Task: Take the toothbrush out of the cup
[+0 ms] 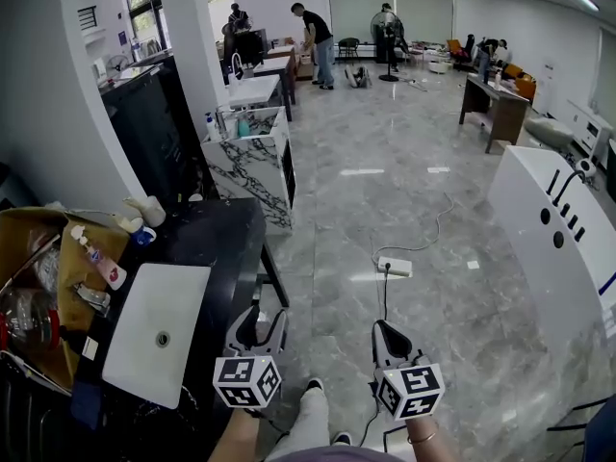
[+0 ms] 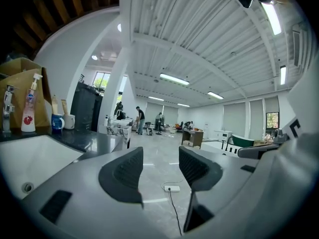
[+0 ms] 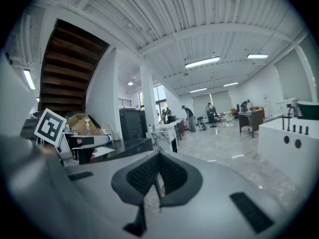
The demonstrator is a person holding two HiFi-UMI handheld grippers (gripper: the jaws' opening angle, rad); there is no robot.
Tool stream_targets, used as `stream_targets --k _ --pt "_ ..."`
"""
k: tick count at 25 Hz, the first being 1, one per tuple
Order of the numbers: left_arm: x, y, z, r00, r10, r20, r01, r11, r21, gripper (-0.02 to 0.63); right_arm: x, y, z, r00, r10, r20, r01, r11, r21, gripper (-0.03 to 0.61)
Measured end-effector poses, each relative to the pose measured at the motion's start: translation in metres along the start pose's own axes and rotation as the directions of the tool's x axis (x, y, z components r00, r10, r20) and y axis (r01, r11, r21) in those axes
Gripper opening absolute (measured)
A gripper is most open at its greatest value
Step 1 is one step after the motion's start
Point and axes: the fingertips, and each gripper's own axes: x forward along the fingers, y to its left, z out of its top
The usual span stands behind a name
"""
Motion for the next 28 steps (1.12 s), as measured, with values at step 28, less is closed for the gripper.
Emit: stream_targets --k 28 --pt "0.233 0.247 0.067 0.98 0.199 0.026 -0.194 0.972 -0.133 0.264 0.358 -0.005 0.076 0.996 0.086 -0.032 -0.086 0.996 0.003 0.002"
